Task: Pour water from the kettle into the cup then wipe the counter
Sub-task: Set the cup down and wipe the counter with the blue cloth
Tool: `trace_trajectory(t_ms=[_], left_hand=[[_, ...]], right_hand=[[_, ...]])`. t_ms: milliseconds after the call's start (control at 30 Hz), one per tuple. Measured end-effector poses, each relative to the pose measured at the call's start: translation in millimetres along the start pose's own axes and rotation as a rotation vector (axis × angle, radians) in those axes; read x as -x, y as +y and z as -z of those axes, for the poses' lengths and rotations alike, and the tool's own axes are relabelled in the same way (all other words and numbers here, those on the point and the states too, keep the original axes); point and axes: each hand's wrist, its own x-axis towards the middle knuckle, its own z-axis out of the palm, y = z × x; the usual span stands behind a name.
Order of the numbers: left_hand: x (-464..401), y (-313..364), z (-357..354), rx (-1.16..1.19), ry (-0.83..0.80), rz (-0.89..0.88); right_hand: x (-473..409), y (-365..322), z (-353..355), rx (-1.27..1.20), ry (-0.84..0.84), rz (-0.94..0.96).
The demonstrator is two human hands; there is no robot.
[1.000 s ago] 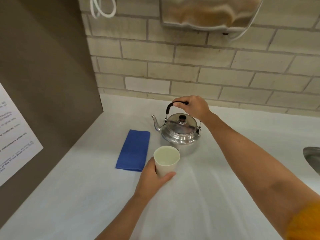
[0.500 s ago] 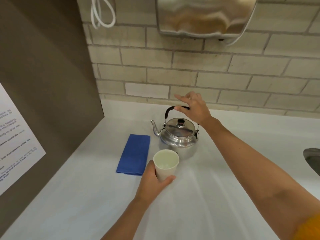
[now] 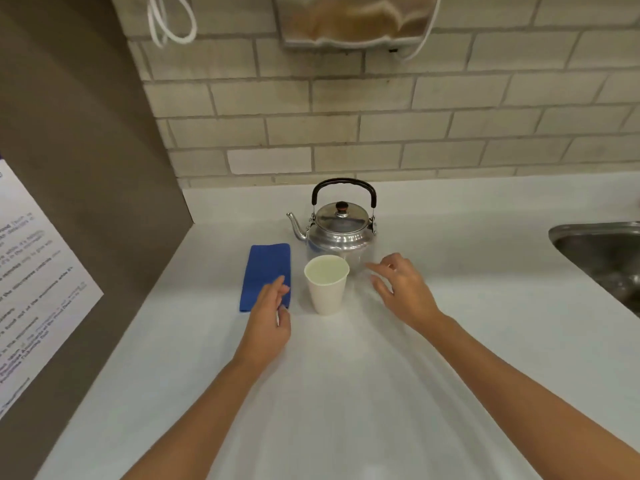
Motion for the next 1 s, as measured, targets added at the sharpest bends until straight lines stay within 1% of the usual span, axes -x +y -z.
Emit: trace_trajectory(t_ms=[67, 133, 200, 267, 367, 467, 600, 700, 800, 867, 900, 1000], left_hand=[[-18.3, 1.3, 11.6, -0.038, 0.027, -0.033], [-40.2, -0.4, 17.8, -0.091, 0.016, -0.012], [-64.1, -9.0, 19.8, -0.218, -0.014, 0.019], [-91.2, -22.0, 20.1, -0.429, -0.082, 0.045], [-131.7, -41.7, 15.0, -0.674, -0.229, 0.076], [-149.0, -62.6, -0.1, -0.781, -0.332, 0.093], [-143.1, -82.3, -7.9, -0.779, -0.29, 0.02], [-120.7, -91.3, 14.1, -0.767, -0.32, -0.064], [-80.0, -96.3, 45.0, -0.779, -0.269, -0.104], [-55.1, -94.4, 58.5, -0.784, -0.201, -0.044], [-41.9, -89.5, 58.8, -0.788, -0.169, 0.021], [6.9, -52.6, 24.0, -0.81, -0.077, 0.197]], right_hand=[[26.8, 4.7, -11.4, 0.028, -0.047, -0.075], [46.5, 8.3, -19.3, 0.066, -0.061, -0.141], [57.8, 12.8, -24.6, 0.149, -0.064, -0.18], [61.2, 16.5, -27.9, 0.206, -0.075, -0.206], [60.0, 20.9, -33.2, 0.207, -0.077, -0.217], [59.9, 24.4, -37.7, 0.192, -0.073, -0.225], [58.7, 24.8, -36.9, 0.176, -0.069, -0.233], [59.6, 22.2, -34.2, 0.187, -0.097, -0.227], [60.9, 19.6, -30.5, 0.17, -0.128, -0.252], [59.6, 17.2, -32.5, 0.146, -0.124, -0.264], [59.9, 15.4, -32.6, 0.12, -0.109, -0.274], [62.2, 12.1, -29.3, 0.057, -0.071, -0.298]])
